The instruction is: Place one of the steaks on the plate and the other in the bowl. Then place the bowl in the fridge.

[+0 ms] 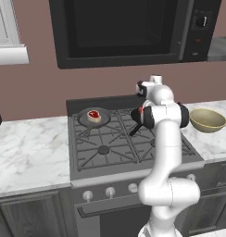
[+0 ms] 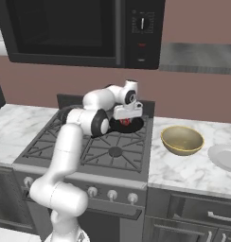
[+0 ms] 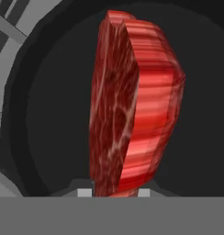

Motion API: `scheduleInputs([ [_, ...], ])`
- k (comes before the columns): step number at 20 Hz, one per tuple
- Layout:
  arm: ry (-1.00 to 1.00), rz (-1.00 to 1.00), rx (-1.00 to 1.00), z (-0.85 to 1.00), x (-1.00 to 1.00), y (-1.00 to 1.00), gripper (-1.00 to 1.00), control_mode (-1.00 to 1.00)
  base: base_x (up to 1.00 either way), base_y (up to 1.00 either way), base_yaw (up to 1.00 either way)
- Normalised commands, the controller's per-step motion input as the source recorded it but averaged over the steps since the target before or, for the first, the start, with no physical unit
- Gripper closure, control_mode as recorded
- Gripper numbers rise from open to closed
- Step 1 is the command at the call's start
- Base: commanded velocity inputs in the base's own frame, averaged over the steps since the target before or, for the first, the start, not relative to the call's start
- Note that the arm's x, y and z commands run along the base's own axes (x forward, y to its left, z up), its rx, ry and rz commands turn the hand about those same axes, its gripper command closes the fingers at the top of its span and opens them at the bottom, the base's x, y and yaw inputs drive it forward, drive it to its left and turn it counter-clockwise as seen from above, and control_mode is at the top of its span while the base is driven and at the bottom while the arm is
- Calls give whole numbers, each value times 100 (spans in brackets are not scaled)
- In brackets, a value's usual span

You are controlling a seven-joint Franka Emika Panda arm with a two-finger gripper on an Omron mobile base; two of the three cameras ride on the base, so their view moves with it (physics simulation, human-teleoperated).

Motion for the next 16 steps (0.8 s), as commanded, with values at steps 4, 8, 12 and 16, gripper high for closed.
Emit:
scheduleInputs([
  [4, -22, -8, 13, 43, -49, 0, 100, -100, 0, 0, 0],
  [8, -27, -7, 1, 24, -85, 0, 100, -100, 0, 0, 0],
  [12, -28, -12, 0, 7, -97, 0, 100, -100, 0, 0, 0],
  [16, -28, -13, 0, 0, -93, 0, 100, -100, 0, 0, 0],
])
